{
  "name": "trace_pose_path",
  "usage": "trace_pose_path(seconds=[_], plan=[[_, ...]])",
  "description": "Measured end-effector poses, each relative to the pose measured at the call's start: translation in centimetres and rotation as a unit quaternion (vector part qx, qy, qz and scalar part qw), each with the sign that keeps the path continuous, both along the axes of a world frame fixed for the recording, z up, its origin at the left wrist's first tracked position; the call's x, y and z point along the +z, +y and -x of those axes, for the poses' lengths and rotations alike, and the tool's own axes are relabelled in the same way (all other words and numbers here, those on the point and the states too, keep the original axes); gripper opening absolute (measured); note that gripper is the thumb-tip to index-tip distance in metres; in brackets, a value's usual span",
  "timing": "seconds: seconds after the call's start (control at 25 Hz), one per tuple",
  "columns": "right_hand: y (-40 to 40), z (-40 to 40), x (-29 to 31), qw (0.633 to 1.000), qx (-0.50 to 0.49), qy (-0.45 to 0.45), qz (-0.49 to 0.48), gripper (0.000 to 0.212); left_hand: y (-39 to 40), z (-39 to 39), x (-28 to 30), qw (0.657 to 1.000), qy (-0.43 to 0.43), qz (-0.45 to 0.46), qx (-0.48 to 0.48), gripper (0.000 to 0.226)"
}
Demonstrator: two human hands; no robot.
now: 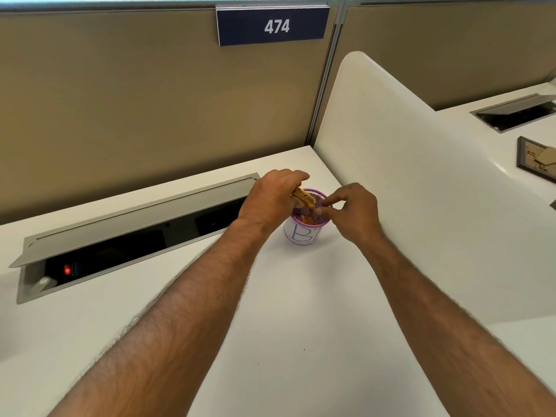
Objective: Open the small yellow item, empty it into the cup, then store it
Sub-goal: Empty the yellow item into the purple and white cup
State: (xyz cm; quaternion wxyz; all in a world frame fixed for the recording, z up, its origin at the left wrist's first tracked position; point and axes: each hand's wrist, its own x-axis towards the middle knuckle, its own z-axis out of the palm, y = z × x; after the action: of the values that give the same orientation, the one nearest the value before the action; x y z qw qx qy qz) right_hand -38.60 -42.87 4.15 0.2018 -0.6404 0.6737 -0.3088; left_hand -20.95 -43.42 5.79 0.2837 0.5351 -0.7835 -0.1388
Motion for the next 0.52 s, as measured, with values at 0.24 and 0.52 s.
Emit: trace_pose_path(seconds=[0.24, 0.52], plan=[[1.4, -0.1, 0.1, 0.997, 0.045, -0.005, 0.065, 0.03, 0.4, 1.4, 0.1, 0.988, 0.118, -0.091, 0.027, 0.072], [3.2, -1.5, -0.3, 0.994, 0.023, -0.097, 0.041, 0.059, 0.6, 2.0, 0.5, 0.974, 0.183, -0.121, 0.064, 0.085]])
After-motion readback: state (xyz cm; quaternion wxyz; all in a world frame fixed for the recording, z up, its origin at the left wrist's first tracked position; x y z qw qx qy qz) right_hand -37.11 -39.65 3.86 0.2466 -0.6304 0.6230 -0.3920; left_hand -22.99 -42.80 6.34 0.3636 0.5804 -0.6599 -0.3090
